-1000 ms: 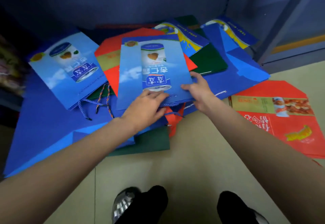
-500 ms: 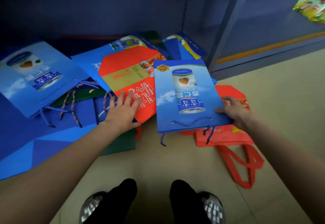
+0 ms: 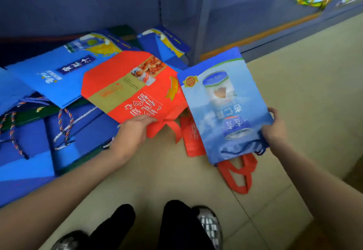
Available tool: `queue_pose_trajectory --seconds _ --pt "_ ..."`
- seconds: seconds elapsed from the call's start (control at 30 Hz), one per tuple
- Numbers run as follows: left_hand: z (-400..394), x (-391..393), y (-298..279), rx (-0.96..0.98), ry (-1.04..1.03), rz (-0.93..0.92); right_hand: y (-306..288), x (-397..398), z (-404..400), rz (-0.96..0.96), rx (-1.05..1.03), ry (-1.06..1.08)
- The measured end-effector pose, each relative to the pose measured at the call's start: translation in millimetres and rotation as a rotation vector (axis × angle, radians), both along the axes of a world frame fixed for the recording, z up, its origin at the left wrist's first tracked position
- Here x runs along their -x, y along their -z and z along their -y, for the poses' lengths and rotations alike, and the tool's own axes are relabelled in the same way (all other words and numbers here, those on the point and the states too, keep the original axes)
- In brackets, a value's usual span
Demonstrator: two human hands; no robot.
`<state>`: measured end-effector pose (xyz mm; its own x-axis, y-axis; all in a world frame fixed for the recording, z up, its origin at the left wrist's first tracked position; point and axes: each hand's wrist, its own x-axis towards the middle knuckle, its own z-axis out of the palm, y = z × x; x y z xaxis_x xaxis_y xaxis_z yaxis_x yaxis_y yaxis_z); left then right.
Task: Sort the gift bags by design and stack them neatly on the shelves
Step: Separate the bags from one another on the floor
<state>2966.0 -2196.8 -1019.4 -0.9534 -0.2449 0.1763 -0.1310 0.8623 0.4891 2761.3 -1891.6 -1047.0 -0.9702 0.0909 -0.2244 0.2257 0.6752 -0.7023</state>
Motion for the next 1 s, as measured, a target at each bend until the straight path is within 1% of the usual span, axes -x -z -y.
queue_pose_trajectory --seconds 0.07,0.1,0.17,0.27,0.33,0.4,0.47,0.53,0.6,0.7,0.77,0.83,0.93,1.0 --pt "-41 10 -2 -0.198 0.023 -0.038 1 -1 -30 -0.004 0.041 0.106" --pt "-60 17 -3 -0.258 0.044 -0.051 -1 -1 -42 -0.004 0.048 0.152" --pt "-84 34 -2 -0.316 0.095 -0.059 -7 4 -62 -0.003 0.017 0.217" --pt "-98 62 3 -0.282 0.231 -0.039 -13 22 -96 0.044 -0.126 0.258" --pt "-105 78 10 -0.259 0.368 -0.008 -14 32 -118 0.107 -0.275 0.264" --pt "-110 89 22 -0.152 0.495 0.037 -15 38 -129 0.187 -0.443 0.257" --pt "-108 97 40 -0.045 0.542 0.119 -12 41 -122 0.215 -0.538 0.176" --pt "-106 101 53 -0.021 0.56 0.239 -3 40 -98 0.179 -0.54 -0.056" --pt "-112 99 59 -0.101 0.629 0.321 13 39 -65 0.143 -0.431 -0.27" --pt "-123 86 63 -0.159 0.738 0.43 45 34 -24 0.196 -0.292 -0.382" --pt "-112 84 76 -0.147 0.732 0.439 67 32 -12 0.264 -0.262 -0.422" --pt "-92 90 87 -0.051 0.625 0.467 86 31 -11 0.307 -0.335 -0.465" --pt "-72 94 101 0.162 0.509 0.663 106 32 -12 0.299 -0.428 -0.472" --pt "-71 93 111 0.208 0.451 0.692 115 31 -9 0.27 -0.432 -0.433"
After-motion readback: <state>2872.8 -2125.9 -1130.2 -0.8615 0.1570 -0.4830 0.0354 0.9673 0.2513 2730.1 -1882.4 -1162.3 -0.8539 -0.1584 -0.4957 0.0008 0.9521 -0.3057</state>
